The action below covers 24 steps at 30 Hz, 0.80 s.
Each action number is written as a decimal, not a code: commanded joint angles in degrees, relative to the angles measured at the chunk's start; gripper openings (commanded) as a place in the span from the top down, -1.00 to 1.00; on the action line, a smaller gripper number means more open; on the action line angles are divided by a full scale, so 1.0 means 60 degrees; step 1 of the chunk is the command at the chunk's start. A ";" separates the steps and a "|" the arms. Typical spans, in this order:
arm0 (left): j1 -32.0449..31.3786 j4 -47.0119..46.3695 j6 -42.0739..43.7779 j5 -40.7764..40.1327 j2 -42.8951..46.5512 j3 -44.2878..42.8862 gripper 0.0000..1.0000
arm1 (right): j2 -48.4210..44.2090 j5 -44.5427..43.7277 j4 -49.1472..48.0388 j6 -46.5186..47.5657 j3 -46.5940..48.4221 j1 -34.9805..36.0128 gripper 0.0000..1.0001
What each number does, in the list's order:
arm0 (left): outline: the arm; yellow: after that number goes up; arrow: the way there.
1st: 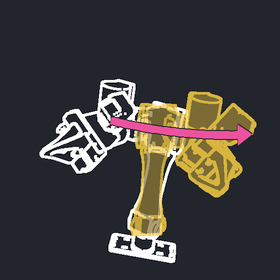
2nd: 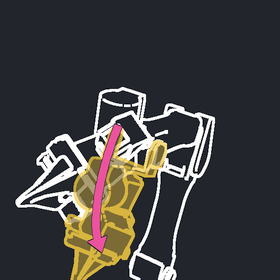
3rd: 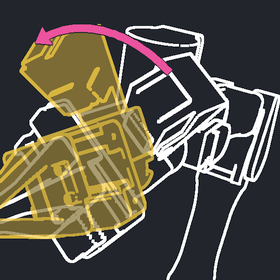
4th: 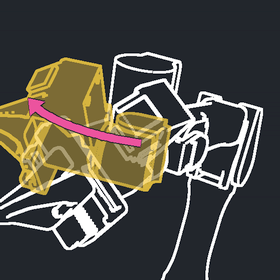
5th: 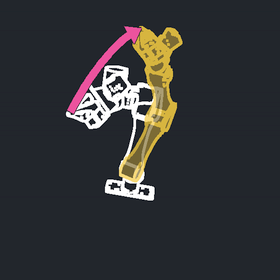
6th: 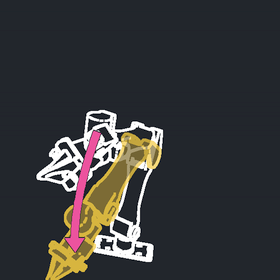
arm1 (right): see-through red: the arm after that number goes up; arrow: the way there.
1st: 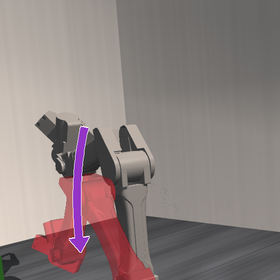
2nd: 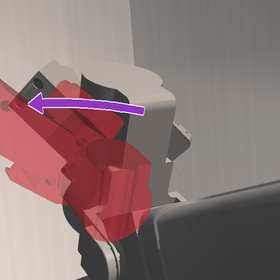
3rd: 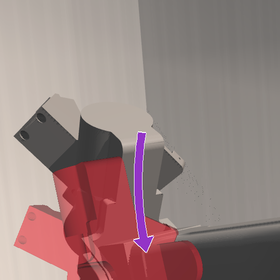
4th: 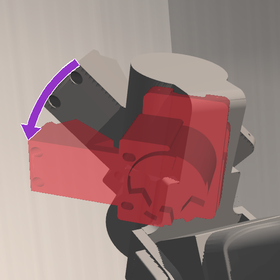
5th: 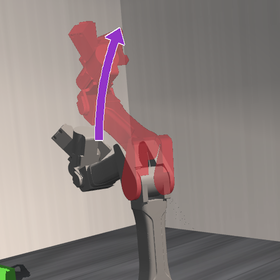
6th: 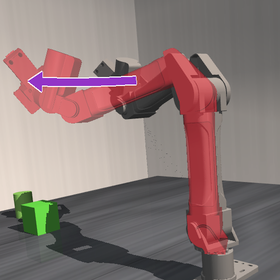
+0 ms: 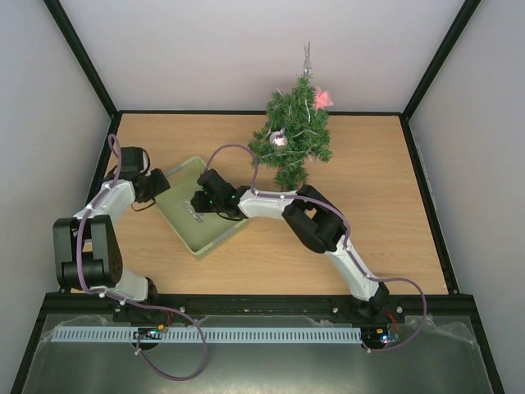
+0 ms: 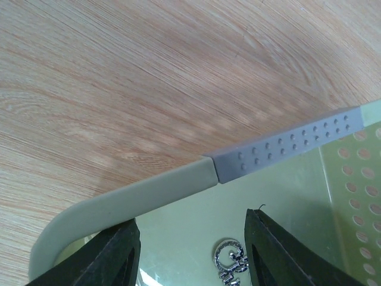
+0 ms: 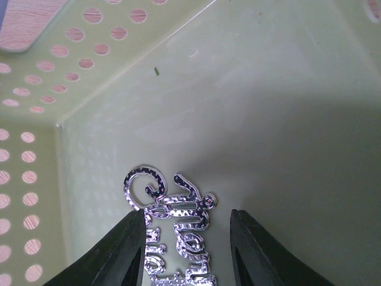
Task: Decorate the small christmas tree
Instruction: Move the storage box to the center of the board.
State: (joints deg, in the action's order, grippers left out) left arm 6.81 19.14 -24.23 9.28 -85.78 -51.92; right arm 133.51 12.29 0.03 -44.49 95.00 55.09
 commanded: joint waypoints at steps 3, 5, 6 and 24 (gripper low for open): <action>0.0050 0.0119 0.0102 0.0156 0.0364 0.0522 0.01 | -0.0222 -0.0478 0.1083 0.0381 -0.0028 0.0170 0.24; 0.0038 0.0177 0.0041 0.0304 0.0577 0.0549 0.03 | -0.0389 -0.0617 0.1163 0.0432 -0.0275 0.0241 0.24; 0.0026 0.0262 -0.0016 0.0282 0.0703 0.0541 0.03 | -0.0506 -0.0709 0.1159 0.0448 -0.0452 0.0263 0.24; -0.0227 0.0900 -0.0764 -0.1488 0.3016 0.1269 0.00 | -0.2168 -0.1475 0.1311 0.1086 -0.2527 0.1072 0.27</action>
State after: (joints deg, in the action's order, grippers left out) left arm 5.43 22.63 -28.27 2.42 -67.05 -45.43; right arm 123.46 6.20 3.57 -40.34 81.89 60.05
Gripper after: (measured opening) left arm 0.503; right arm 0.365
